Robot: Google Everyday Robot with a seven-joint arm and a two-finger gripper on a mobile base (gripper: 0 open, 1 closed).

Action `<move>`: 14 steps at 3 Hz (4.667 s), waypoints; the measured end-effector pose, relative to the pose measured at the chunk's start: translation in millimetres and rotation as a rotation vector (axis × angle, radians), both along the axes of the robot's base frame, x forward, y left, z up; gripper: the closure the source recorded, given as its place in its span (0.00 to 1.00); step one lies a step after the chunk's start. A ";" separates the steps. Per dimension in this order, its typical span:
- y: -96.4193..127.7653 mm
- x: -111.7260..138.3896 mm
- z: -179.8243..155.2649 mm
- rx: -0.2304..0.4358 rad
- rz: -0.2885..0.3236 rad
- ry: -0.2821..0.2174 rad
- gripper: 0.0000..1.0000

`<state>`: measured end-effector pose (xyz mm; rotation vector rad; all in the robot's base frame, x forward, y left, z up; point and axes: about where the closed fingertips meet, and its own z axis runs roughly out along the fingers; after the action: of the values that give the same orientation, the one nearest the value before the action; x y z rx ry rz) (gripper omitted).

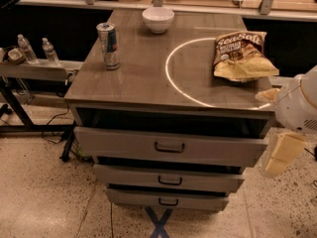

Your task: Open top drawer

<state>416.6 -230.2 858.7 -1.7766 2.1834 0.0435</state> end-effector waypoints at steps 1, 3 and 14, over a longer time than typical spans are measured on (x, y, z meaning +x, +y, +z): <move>7.4 12.3 -39.4 0.007 0.032 -0.018 0.00; 8.9 26.0 -111.5 -0.010 0.086 -0.013 0.00; 16.3 27.6 -104.5 -0.046 -0.002 0.058 1.00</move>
Offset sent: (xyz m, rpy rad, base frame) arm 0.0302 0.0057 -0.1239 -0.0237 -0.0162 0.0814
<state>444.2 -213.8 754.2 -1.8195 2.2436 0.0445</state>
